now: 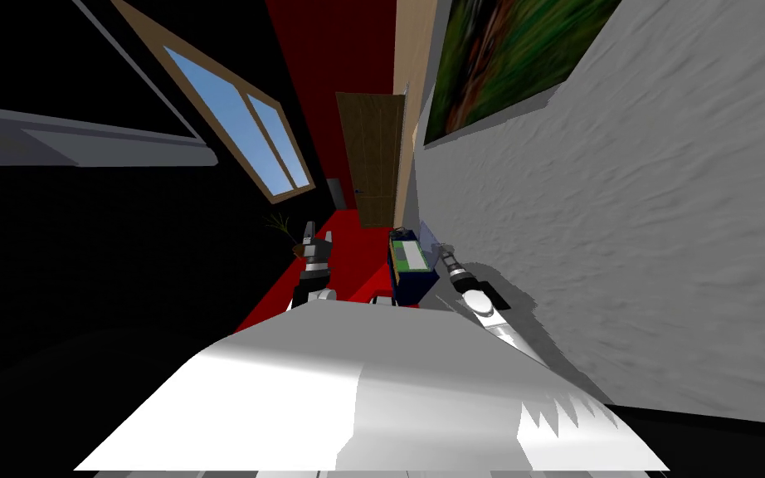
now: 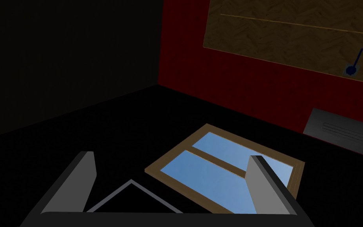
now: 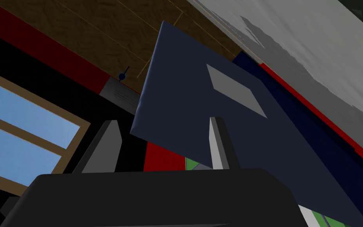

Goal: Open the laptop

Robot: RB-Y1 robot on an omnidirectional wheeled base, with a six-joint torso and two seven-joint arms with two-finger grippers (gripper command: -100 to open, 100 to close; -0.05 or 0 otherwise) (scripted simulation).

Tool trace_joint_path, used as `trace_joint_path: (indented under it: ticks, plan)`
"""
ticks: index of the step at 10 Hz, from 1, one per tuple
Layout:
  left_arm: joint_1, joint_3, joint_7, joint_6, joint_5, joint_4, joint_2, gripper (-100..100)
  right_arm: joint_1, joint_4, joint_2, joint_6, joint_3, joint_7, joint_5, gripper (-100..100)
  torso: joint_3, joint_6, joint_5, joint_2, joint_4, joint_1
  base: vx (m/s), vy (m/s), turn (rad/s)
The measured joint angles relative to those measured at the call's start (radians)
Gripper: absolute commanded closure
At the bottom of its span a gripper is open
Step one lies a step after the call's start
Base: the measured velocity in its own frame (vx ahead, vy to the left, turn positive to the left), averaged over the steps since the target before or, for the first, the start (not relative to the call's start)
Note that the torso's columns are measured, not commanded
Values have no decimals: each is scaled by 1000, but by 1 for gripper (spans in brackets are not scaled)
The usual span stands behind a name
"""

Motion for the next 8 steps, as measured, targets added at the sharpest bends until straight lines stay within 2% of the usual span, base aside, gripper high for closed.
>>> trace_joint_path:
  ticks: [6,8]
  plan:
    - [0,0,0,0,0,0,0,0,-36,47,25,14,-5,101,76,100,1,3,1,2,4,-5,-39,65,43]
    - [0,0,0,0,0,0,0,0,-48,77,52,-10,9,148,123,100,0,3,-1,-1,2,-7,-39,28,64]
